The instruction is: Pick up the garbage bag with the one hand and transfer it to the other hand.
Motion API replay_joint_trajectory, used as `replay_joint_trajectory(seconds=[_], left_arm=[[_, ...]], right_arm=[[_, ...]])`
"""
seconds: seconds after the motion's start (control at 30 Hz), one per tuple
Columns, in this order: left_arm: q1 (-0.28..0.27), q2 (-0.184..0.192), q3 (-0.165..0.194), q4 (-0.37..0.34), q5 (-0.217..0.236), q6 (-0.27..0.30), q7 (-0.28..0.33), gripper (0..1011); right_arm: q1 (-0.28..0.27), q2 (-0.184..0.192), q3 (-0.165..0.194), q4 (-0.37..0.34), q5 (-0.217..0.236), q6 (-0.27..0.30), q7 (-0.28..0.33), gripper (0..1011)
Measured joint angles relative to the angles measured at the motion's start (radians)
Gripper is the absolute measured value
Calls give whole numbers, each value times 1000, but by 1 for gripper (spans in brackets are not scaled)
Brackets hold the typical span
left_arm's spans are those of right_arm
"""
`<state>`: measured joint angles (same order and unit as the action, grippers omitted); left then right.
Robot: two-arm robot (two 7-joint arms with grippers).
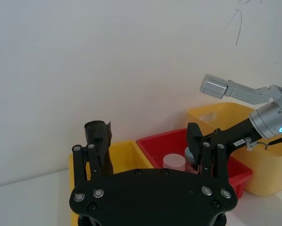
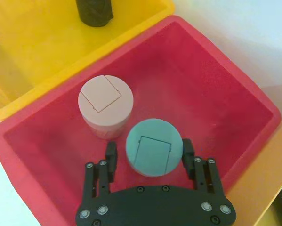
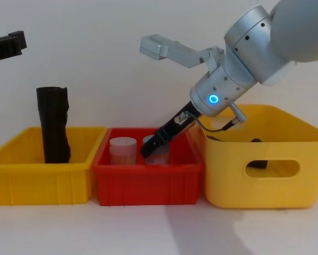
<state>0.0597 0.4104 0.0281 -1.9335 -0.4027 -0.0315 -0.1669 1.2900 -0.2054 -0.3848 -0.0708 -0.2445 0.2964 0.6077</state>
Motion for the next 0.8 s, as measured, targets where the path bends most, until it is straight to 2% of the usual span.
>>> replay_joint_trajectory(seconds=[0.2,0.8], left_arm=[[0,0,0,0,0,0,0,1001],[0,0,0,0,0,0,0,1001]], right_arm=[[1,-1,1,2,-1,-1,0,667],[2,-1,3,4,-2,-2,0,660]])
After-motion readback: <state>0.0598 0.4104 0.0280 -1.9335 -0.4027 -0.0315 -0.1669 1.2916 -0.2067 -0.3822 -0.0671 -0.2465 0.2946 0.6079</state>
